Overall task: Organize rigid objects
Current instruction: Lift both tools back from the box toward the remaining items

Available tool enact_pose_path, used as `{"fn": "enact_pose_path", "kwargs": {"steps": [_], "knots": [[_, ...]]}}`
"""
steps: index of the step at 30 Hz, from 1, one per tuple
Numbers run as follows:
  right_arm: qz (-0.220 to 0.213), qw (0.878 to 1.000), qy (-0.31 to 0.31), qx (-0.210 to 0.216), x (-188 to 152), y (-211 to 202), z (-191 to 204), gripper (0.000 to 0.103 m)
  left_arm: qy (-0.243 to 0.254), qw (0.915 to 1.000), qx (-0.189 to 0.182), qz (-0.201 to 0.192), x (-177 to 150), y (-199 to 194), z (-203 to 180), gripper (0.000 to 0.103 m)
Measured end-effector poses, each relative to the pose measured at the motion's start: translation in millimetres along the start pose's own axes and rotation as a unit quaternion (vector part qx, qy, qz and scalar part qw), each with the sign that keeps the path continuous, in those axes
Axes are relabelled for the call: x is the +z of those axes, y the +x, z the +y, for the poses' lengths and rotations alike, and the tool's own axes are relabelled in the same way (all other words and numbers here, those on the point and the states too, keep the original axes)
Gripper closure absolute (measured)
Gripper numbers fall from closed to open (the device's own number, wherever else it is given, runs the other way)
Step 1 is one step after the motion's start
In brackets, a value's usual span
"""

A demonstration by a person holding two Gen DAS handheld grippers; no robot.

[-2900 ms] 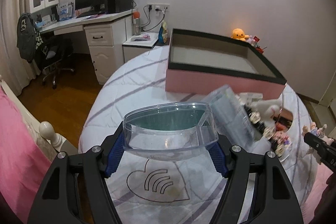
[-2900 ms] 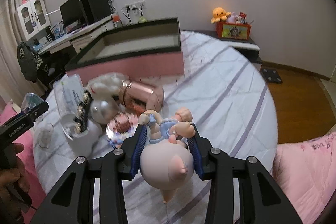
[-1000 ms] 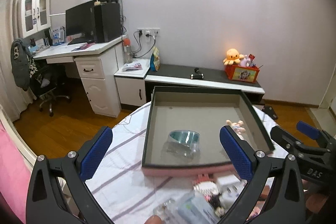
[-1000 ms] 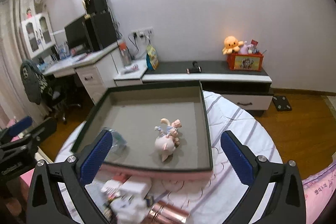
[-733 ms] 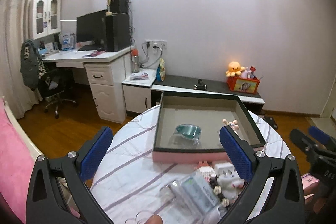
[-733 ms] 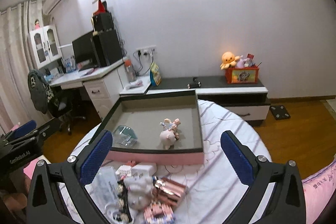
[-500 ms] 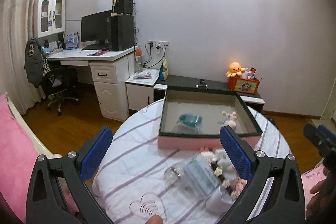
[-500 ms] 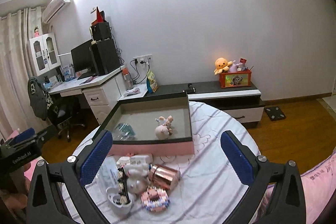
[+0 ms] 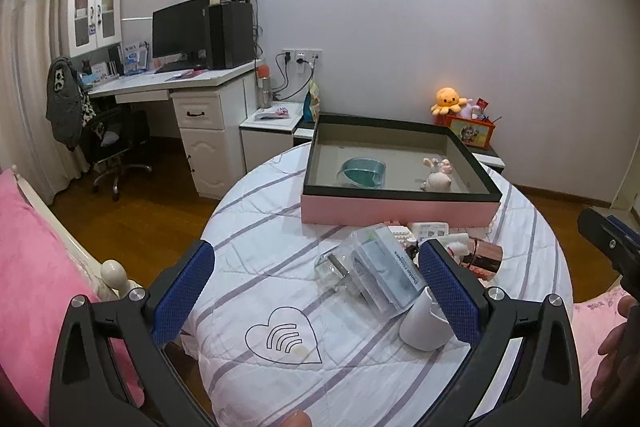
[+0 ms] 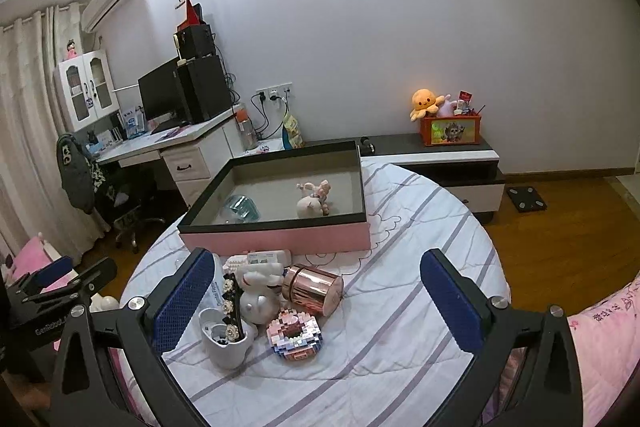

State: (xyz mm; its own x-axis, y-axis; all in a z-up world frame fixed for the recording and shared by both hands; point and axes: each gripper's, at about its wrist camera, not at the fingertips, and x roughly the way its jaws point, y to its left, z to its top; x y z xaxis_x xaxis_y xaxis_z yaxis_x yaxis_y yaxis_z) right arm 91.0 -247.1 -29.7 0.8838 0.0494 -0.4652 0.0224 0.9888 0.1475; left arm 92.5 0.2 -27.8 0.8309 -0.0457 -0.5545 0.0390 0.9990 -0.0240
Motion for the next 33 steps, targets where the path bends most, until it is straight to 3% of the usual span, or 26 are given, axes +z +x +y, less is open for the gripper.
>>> {"fn": "enact_pose_path", "kwargs": {"steps": [10, 33], "knots": [[0.019, 1.000, -0.001, -0.004, -5, 10, -1, 0.000, -0.004, 0.9999, -0.007, 0.012, -2, 12, -1, 0.000], [-0.002, 1.000, -0.019, 0.000, 5, -3, 13, 0.000, 0.010, 0.9993, -0.013, -0.032, 10, -9, -13, 0.000]]}}
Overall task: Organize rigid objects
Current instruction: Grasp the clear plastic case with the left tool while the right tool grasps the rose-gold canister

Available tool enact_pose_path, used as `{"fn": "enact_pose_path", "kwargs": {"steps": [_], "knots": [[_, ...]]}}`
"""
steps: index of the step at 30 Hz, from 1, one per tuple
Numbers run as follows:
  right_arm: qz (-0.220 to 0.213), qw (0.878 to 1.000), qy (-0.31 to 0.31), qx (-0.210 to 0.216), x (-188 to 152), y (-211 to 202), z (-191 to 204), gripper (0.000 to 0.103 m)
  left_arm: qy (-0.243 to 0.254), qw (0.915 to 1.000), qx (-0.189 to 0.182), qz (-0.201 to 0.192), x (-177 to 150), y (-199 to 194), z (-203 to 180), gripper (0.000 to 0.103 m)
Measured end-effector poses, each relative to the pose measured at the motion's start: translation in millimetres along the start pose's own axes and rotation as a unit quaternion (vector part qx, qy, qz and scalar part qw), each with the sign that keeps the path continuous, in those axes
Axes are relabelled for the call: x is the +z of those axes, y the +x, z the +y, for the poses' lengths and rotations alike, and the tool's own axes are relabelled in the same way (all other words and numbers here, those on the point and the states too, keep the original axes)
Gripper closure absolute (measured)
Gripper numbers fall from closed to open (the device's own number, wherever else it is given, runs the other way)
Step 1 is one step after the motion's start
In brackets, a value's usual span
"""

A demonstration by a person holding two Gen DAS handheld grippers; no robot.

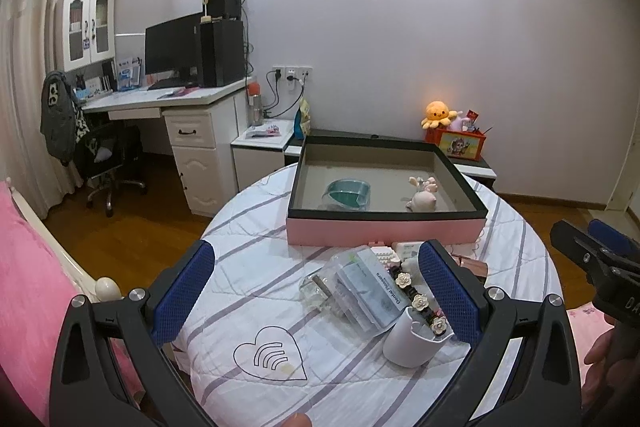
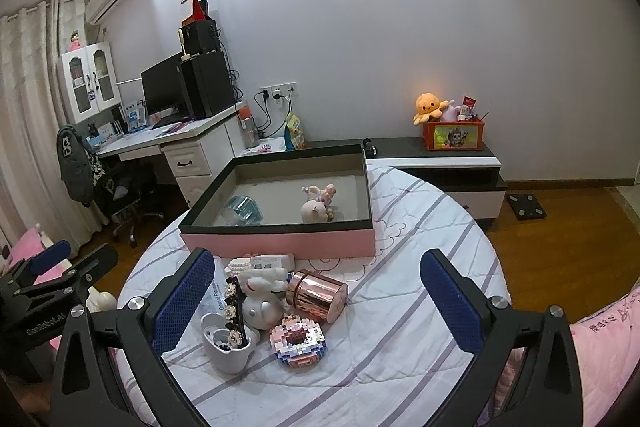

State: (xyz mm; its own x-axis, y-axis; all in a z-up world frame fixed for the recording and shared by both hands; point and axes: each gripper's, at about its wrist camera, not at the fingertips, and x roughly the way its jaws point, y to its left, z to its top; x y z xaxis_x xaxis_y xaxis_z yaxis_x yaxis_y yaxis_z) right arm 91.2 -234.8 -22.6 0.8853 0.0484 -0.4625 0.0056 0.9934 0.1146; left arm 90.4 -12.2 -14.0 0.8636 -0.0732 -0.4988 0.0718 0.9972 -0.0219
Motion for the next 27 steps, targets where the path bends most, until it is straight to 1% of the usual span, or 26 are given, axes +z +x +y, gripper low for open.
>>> {"fn": "enact_pose_path", "kwargs": {"steps": [4, 11, 17, 23, 25, 27], "knots": [[0.009, 1.000, -0.004, -0.008, -3, 4, -1, 0.000, 0.001, 0.9999, 0.000, 0.014, -5, 9, -3, 0.000], [0.064, 0.998, -0.003, -0.019, -14, 37, -12, 0.000, -0.013, 0.9969, -0.014, 0.077, -26, 49, -7, 0.000], [0.108, 0.994, -0.008, -0.017, -26, 72, -18, 0.000, -0.026, 0.9922, -0.032, 0.117, -36, 82, -12, 0.000], [0.143, 0.990, -0.011, -0.005, -33, 105, -22, 0.001, -0.054, 0.9826, -0.066, 0.165, -46, 113, -13, 0.003], [0.154, 0.988, -0.015, -0.002, -36, 113, -21, 0.004, -0.066, 0.9786, -0.077, 0.179, -49, 121, -11, 0.007], [0.161, 0.987, -0.017, 0.003, -38, 120, -20, 0.005, -0.076, 0.9759, -0.084, 0.187, -50, 127, -9, 0.008]]}}
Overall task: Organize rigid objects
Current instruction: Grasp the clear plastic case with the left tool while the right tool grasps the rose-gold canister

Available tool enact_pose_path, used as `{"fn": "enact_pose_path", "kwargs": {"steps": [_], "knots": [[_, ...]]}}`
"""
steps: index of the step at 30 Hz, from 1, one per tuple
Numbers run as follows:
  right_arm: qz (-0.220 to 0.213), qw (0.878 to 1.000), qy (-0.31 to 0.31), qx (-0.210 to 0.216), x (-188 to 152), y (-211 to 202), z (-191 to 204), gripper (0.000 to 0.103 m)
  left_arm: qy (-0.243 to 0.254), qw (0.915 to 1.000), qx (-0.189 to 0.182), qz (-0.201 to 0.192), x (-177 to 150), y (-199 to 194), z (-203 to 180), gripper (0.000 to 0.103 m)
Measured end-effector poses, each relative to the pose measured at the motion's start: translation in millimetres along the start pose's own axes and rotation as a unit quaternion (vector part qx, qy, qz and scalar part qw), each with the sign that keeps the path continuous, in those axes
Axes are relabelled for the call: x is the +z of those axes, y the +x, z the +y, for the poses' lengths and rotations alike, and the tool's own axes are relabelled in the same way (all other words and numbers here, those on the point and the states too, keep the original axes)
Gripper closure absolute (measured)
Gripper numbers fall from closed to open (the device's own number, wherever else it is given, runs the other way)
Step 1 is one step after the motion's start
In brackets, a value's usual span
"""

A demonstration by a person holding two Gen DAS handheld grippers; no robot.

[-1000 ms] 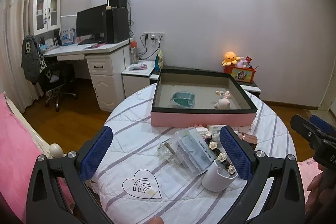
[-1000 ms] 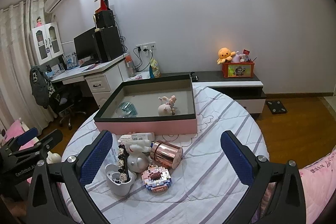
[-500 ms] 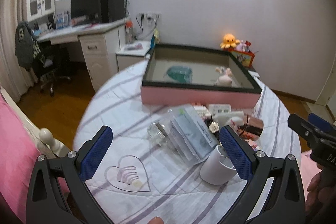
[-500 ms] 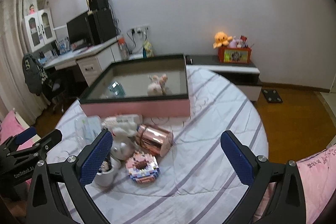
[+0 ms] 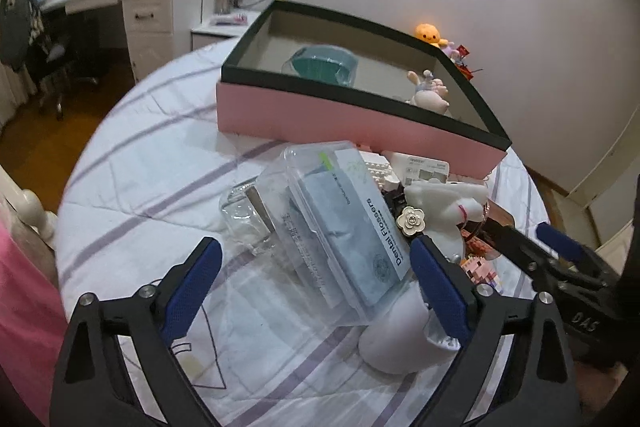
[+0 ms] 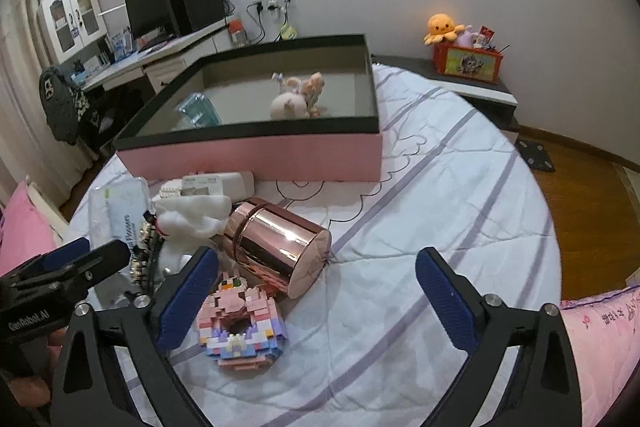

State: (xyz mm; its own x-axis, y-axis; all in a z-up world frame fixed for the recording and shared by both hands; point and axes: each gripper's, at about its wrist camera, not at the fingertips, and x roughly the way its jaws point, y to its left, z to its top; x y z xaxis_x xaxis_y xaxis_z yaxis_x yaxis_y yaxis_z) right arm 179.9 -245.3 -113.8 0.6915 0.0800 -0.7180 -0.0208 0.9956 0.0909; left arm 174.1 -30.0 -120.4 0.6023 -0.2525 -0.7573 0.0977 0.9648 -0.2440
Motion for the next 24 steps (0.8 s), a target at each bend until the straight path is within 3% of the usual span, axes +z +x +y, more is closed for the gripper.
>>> {"fn": "enact_pose_path", "kwargs": {"steps": [8, 14, 21, 24], "knots": [[0.012, 1.000, -0.014, 0.008, 6, 19, 2, 0.013, 0.001, 0.9998, -0.017, 0.008, 7, 11, -1, 0.022], [0.021, 0.999, -0.028, 0.010, 8, 27, 6, 0.030, 0.008, 0.9994, -0.034, -0.005, 14, 3, 7, 0.041], [0.021, 0.999, -0.029, 0.014, 11, 31, 7, 0.030, 0.016, 0.9996, -0.022, -0.005, 16, 10, 4, 0.031], [0.020, 0.999, -0.034, 0.013, 14, 34, 9, 0.030, 0.024, 0.9994, -0.021, -0.009, 16, 12, 1, 0.031]]}}
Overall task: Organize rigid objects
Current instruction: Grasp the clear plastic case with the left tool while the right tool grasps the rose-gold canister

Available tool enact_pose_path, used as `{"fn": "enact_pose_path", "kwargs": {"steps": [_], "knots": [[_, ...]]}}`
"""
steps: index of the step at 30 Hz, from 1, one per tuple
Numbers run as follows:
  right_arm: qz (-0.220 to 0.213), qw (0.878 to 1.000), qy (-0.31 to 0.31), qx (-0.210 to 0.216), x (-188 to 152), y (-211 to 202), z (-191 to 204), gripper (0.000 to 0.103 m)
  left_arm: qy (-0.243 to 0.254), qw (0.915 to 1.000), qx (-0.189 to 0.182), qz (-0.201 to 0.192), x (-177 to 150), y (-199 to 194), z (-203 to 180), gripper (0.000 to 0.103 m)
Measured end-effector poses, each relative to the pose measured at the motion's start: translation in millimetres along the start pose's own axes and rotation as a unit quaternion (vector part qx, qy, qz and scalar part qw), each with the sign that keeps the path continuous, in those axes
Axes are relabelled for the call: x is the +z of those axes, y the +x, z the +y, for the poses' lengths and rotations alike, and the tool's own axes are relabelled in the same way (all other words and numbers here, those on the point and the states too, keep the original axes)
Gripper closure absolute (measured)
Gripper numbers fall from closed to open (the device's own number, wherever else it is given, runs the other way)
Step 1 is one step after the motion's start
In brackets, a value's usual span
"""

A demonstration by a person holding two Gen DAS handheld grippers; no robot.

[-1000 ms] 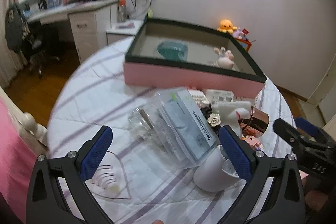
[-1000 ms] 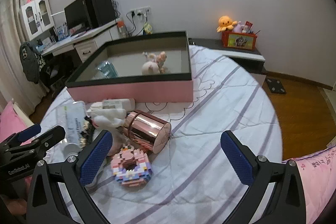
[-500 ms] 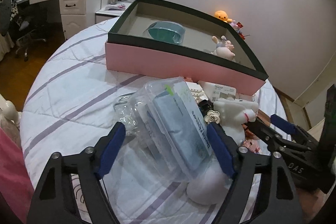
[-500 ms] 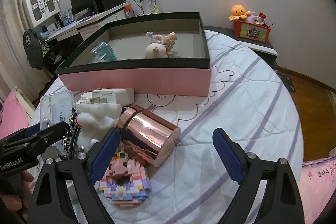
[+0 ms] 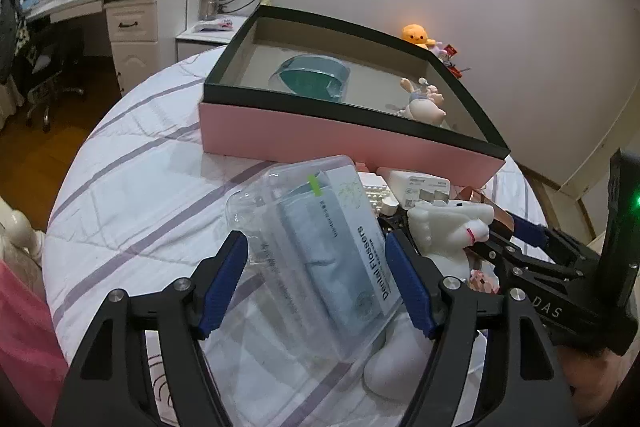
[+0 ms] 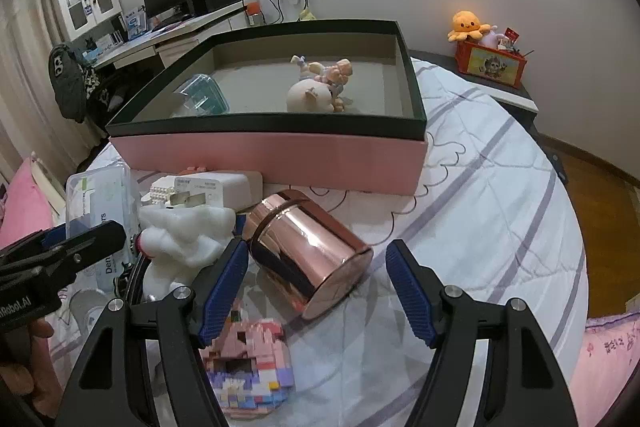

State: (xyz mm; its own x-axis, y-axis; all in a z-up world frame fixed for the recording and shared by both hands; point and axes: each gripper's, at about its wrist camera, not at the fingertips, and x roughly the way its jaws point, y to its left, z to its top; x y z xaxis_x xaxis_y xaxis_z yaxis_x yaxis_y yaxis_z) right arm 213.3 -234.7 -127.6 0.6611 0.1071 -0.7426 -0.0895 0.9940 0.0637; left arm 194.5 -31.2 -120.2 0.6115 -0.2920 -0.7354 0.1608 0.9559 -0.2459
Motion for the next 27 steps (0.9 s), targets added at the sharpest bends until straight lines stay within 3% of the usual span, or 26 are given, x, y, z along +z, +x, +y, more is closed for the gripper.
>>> {"fn": "enact_pose_path", "kwargs": {"steps": [3, 5, 11, 13, 16, 20, 24, 27], "knots": [[0.002, 1.000, 0.000, 0.004, 2, 4, 0, 0.033, 0.002, 0.9999, -0.014, 0.001, -1, -1, 1, 0.040], [0.000, 1.000, 0.000, 0.015, 3, 4, 0, 0.040, 0.001, 0.9998, -0.019, 0.003, -3, -4, 3, 0.041], [0.000, 1.000, -0.010, 0.020, 4, 8, 0, 0.043, -0.001, 0.9999, -0.017, 0.000, -4, -3, 5, 0.039], [-0.002, 1.000, -0.010, 0.023, 6, 9, 0, 0.049, 0.007, 0.9998, -0.019, 0.000, -3, -2, 1, 0.044], [-0.001, 1.000, -0.012, 0.029, 6, 8, -2, 0.050, 0.012, 0.9997, -0.021, -0.003, -3, -5, 0, 0.049], [0.008, 0.999, -0.019, 0.025, 5, 14, -3, 0.050, 0.014, 0.9997, -0.019, 0.002, -5, -2, 2, 0.047], [0.014, 0.999, -0.023, 0.023, 2, 17, 1, 0.055, 0.007, 0.9991, -0.041, 0.004, -4, 1, -1, 0.066], [0.003, 0.999, -0.015, 0.029, 0, 8, -1, 0.055, 0.007, 0.9990, -0.044, 0.002, -5, -2, 1, 0.067]]}}
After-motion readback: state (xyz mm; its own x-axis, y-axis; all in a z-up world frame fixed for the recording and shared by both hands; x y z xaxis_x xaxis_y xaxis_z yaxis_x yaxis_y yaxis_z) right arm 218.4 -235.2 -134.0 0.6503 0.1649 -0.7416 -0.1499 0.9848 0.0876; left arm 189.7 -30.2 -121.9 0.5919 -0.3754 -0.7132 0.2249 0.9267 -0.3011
